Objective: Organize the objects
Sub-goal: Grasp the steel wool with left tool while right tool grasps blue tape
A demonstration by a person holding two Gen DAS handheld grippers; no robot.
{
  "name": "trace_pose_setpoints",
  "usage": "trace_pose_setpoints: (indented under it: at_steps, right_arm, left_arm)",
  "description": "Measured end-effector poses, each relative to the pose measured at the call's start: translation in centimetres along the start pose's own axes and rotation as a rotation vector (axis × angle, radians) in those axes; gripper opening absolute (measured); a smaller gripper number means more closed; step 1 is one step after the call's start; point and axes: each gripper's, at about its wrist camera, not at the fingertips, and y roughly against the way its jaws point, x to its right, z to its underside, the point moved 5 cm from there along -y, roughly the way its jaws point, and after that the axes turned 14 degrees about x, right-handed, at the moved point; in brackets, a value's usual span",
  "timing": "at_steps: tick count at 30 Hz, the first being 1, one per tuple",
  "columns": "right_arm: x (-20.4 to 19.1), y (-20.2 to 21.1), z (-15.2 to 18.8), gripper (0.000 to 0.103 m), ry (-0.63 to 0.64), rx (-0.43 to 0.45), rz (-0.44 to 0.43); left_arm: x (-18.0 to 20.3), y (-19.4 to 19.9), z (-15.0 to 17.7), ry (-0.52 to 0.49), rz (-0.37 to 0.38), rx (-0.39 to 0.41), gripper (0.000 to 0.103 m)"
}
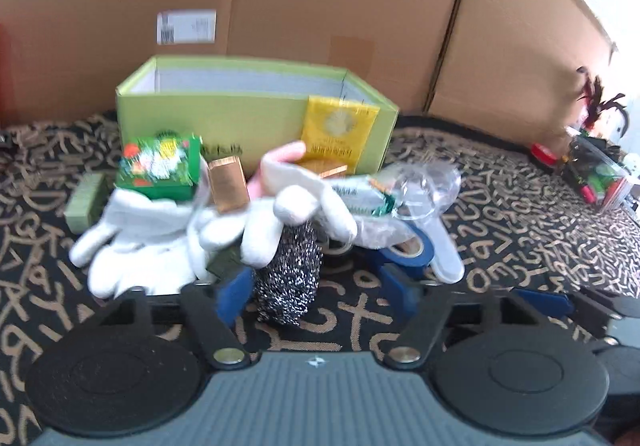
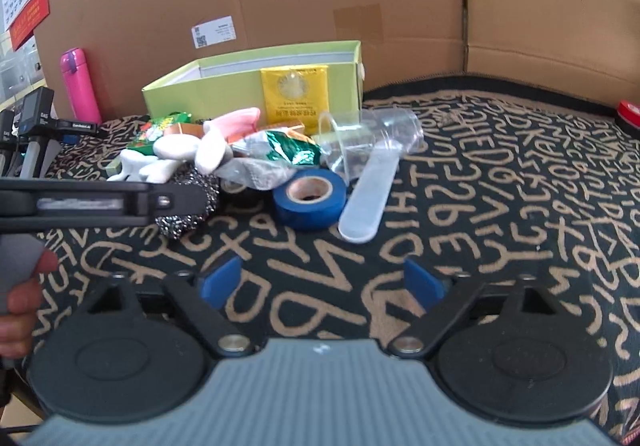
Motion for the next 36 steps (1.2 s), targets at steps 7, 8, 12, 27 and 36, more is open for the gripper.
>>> trace_pose_setpoints:
  at_steps: [7,8,12,27,36]
  right_arm:
    - [-0.5,-1.6,-0.3,0.064,0.029,-0.015,-0.035]
    - [-0.7,-2.0,-0.6,0.062,0.041,-0.013,-0.046]
    - [-1.6,-4.3,-1.6,0.062,0.106,-0.007,-0.066]
    - [-2.2,-6.5,-1.7,0.056,0.189,-0.020,-0.098]
    - [-2.2,-1.7,-0.4,0.056,0.128,-0.036,-0.159]
  left_arm:
    - [-1.3,-0.4,0.3,0.013,-0.030,-0.020,0.025]
    - [-1.5,0.0,0.3,0.015,-0.014,-0.030,0.024]
    - [-2.3,2.0,1.0,0.022,0.031,-0.068,0.014]
    - [-0.7,0.4,0.3,0.001,0.040,-0.012,0.049]
    - [-2.0,-1.0,0.4,0.051,0.015,-0.040,0.030]
